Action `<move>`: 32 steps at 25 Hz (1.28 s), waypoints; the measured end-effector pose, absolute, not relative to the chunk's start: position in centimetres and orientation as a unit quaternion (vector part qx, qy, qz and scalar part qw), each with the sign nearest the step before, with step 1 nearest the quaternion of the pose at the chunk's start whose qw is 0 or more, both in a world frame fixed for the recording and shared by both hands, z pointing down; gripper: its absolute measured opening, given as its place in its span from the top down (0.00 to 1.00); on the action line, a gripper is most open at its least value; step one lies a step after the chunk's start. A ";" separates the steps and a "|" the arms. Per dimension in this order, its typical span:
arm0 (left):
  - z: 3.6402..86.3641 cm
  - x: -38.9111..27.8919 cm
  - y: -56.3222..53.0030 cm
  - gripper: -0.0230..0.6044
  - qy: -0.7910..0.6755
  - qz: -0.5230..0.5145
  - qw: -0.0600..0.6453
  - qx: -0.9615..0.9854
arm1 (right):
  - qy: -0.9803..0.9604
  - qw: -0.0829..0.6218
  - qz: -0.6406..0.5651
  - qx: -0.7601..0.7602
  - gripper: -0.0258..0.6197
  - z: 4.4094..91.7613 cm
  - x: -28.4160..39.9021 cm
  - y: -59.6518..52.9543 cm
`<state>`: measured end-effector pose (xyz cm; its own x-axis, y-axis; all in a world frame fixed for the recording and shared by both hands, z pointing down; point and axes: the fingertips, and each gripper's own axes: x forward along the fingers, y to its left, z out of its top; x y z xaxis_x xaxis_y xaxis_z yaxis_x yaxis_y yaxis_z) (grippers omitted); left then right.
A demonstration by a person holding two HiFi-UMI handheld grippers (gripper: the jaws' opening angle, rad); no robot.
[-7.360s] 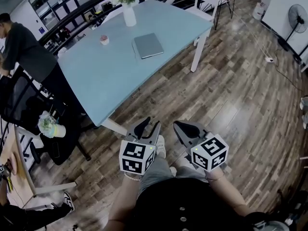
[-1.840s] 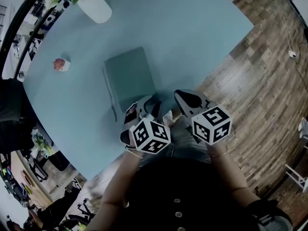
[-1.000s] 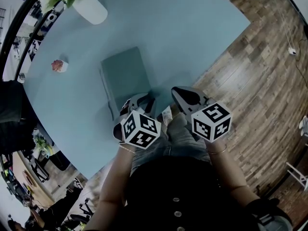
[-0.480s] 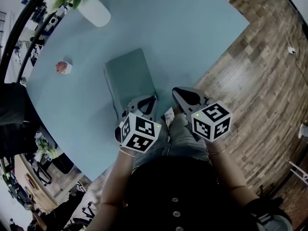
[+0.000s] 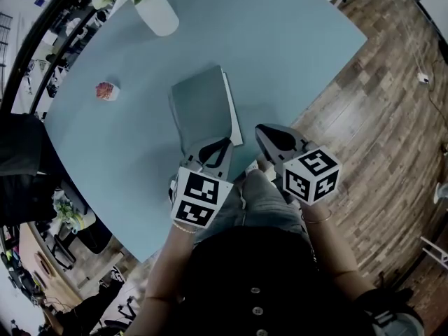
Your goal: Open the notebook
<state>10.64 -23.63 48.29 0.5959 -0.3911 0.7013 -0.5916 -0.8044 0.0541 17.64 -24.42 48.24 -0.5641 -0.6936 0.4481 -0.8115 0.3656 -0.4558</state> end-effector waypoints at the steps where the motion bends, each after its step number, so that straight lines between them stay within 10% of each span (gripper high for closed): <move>1: 47.9 10.1 -23.6 0.91 -0.282 0.345 0.147 0.883 | -0.822 0.090 0.325 0.458 0.95 48.1 17.2 -24.4; 32: 43.3 -8.0 -24.8 0.92 -0.431 0.135 0.255 0.855 | -0.862 0.139 0.272 0.403 0.95 45.3 3.5 -24.7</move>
